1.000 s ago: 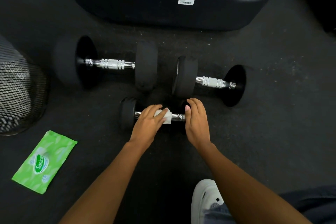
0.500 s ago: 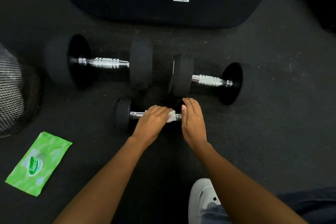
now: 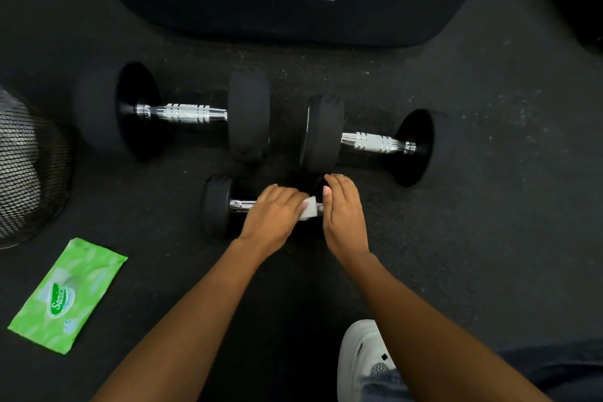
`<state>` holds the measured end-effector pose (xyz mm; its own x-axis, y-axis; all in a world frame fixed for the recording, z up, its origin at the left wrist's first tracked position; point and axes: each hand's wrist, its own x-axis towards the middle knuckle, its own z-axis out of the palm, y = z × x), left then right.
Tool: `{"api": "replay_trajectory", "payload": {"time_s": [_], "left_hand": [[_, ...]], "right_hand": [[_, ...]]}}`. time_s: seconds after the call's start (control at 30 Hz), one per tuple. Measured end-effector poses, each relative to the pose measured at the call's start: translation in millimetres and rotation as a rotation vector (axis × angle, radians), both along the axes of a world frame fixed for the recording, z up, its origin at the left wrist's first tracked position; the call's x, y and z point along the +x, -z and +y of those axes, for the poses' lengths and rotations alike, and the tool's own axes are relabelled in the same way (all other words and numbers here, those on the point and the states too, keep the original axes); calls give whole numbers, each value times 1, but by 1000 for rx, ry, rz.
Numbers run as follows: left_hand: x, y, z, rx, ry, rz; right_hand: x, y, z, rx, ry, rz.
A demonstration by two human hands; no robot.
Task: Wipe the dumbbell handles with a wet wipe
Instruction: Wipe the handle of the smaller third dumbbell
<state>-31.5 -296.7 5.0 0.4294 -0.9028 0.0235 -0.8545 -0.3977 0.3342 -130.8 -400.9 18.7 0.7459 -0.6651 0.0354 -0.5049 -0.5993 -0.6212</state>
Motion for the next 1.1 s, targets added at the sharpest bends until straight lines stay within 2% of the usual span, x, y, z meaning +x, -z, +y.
{"api": "replay_trajectory", "payload": {"time_s": [0.13,0.23,0.37,0.43,0.57,0.67,0.83,1.0,1.1], "left_hand": [[0,-4,-8,142,-87,-1],[-8,-3,-22,208,-47,-11],[-7,-2,-15,67,42,81],[-1,2,-6,-7,36,63],[-5,3,-10,77,-35,2],[-18,3,-14,69,1,-23],[-10,8,3,-187,3,-50],[-19,-1,-9,-122,-46,-59],[-21,0,-13,-158,-42,-87]], "right_hand": [[1,-1,-1,-2,-3,0],[1,1,-1,12,0,4],[1,-1,-1,14,-5,6],[2,-3,0,-1,-12,3],[3,-5,0,-10,-7,2],[1,-5,1,-8,-2,-9],[-2,-7,3,2,-21,4],[0,-7,3,-10,-14,15],[0,-6,2,-13,-13,21]]}}
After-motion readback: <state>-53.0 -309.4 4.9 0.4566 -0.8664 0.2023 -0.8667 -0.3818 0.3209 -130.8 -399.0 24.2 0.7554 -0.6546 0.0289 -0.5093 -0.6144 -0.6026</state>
